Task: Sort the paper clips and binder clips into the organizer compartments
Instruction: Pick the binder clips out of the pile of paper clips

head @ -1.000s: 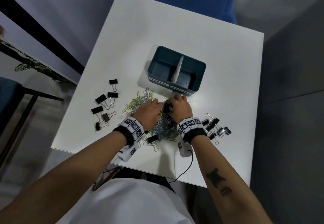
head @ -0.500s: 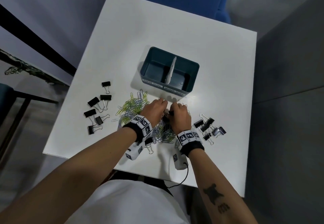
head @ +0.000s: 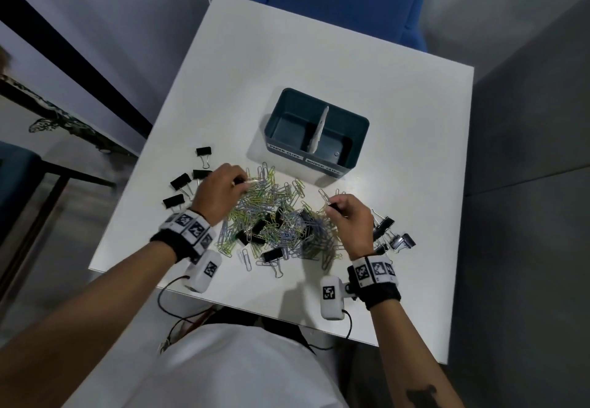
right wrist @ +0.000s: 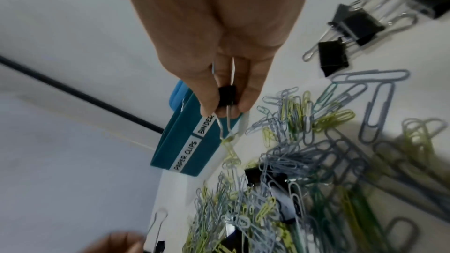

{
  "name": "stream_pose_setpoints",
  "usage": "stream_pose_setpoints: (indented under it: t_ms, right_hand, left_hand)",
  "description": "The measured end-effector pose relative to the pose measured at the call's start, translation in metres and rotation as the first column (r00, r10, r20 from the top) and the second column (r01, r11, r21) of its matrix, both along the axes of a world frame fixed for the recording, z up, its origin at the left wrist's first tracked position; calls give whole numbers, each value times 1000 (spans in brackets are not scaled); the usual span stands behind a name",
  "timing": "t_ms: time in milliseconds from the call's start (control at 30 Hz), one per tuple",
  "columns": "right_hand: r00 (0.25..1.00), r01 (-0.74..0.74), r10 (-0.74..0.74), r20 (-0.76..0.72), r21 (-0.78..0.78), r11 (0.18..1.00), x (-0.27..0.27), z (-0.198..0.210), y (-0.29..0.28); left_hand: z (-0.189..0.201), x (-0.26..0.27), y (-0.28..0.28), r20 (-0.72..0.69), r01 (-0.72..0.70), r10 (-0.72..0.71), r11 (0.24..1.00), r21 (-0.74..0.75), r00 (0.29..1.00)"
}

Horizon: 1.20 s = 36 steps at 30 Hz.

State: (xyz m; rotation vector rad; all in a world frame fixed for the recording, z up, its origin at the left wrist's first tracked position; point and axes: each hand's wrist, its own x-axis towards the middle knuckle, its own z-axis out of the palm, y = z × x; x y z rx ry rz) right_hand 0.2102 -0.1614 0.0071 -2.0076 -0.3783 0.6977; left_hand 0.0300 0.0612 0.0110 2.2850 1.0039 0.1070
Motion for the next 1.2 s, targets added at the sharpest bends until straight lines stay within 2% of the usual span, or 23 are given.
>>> stream_pose_setpoints:
  t_ms: [167, 300, 400, 467, 567, 667, 733, 800, 900, 1000, 1100, 1200]
  right_hand:
    - [997, 31, -30, 69, -23, 999, 18, 0, -26]
    - [994, 103, -99, 43, -101, 990, 34, -8, -52]
    - [992, 112, -116, -40, -76, 991, 37, -5, -62]
    - [991, 104, -108, -82, -53, 993, 32, -2, -62]
    - [977, 83, -74, -198, 37, 996, 15, 7, -50]
    - [948, 74, -15, -319, 172, 982, -5, 23, -31]
    - [925, 74, 25, -380, 244, 967, -16, 31, -21]
    - [894, 95, 46, -445, 290, 952, -24, 36, -13]
    - [839, 175, 33, -543, 328, 928, -32, 40, -6]
    - [760, 276, 17, -650, 347, 896, -36, 40, -6]
    - [684, 338, 34, -729, 358, 870, -39, 40, -8]
    - [706, 381, -38, -708, 333, 863, -38, 34, -11]
  left_hand:
    - [-22, -29, 49, -155, -237, 235, 971, 5, 959]
    - [-28, -40, 60, -238, -271, 264, 963, 3, 935]
    - [-19, -45, 45, -256, -201, 232, 969, 145, 938]
    - [-9, -41, 26, -199, -84, 119, 981, 176, 973]
    - [8, -22, -12, -111, 160, -162, 987, -34, 980]
    - [18, 4, -47, -104, 413, -426, 902, -128, 899]
    - [22, 18, -62, -43, 511, -529, 835, -205, 847]
    - [25, 29, -72, 129, 540, -526, 793, -282, 840]
    - [29, 36, -75, 288, 502, -423, 804, -318, 859]
    - [27, 34, -72, 312, 461, -358, 802, -379, 880]
    - [28, 32, -71, 295, 448, -351, 799, -401, 889]
    - [25, 27, -68, 270, 449, -371, 823, -346, 888]
